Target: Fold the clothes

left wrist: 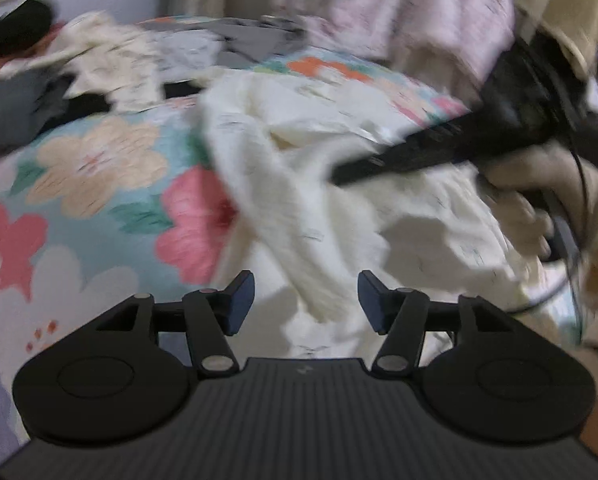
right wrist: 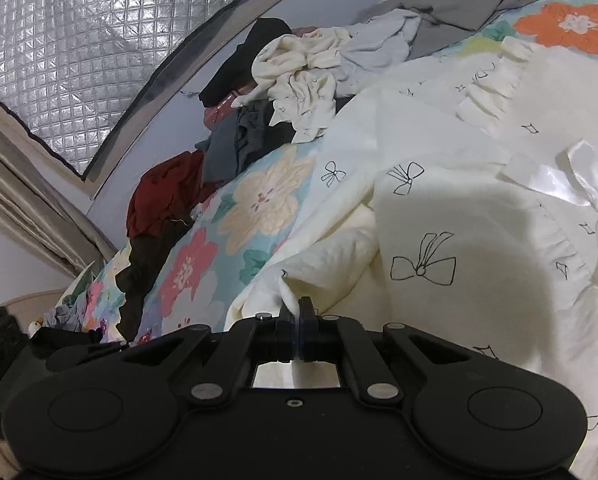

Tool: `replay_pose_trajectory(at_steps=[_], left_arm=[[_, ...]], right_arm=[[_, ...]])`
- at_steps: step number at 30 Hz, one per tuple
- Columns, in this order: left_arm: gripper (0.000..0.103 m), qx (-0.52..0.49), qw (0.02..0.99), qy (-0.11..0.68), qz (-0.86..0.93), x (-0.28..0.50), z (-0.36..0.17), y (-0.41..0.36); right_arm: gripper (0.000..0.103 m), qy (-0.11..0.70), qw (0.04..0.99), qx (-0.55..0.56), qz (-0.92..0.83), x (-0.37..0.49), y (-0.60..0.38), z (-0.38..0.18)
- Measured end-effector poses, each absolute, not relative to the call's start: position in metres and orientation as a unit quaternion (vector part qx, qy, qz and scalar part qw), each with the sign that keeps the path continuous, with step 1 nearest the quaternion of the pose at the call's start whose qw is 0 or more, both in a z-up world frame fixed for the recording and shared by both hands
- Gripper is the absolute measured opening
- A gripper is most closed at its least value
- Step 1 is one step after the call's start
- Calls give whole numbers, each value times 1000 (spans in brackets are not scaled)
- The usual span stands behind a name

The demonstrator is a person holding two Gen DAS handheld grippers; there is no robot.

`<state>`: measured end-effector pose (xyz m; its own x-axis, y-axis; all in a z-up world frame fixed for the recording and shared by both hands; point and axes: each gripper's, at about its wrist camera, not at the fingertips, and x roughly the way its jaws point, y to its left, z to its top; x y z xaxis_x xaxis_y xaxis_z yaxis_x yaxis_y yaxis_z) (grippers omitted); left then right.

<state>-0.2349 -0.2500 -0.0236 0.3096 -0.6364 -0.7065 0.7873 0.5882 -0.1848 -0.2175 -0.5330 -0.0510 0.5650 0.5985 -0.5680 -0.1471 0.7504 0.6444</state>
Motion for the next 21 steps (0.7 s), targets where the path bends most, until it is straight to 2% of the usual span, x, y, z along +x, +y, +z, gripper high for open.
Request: replay_pose_trajectory(at_steps=[1, 7, 9, 10, 11, 16, 19, 21], left_arm=[[72, 117, 803, 383, -442, -238, -26, -258], [71, 205, 809, 368, -411, -248, -41, -294], [58, 189, 816, 378, -395, -235, -46, -291], [43, 175, 818, 385, -390, -229, -45, -287], [38, 161, 819, 393, -385, -223, -44, -282], [38, 136, 829, 404, -362, -213, -34, -271], [38, 141, 835, 400, -351, -208, -36, -274], [34, 133, 835, 400, -353, -206, -37, -277]], right_arm=[[5, 410, 840, 275, 223, -217, -533, -51], [5, 412, 832, 286, 237, -220, -534, -48], [6, 409, 831, 289, 242, -222, -535, -46], [6, 409, 832, 285, 242, -222, -535, -46], [6, 409, 834, 281, 241, -222, -535, -45], [6, 431, 851, 212, 214, -224, -530, -48], [10, 441, 838, 227, 227, -226, -534, -58], [10, 445, 835, 226, 231, -227, -534, -62]])
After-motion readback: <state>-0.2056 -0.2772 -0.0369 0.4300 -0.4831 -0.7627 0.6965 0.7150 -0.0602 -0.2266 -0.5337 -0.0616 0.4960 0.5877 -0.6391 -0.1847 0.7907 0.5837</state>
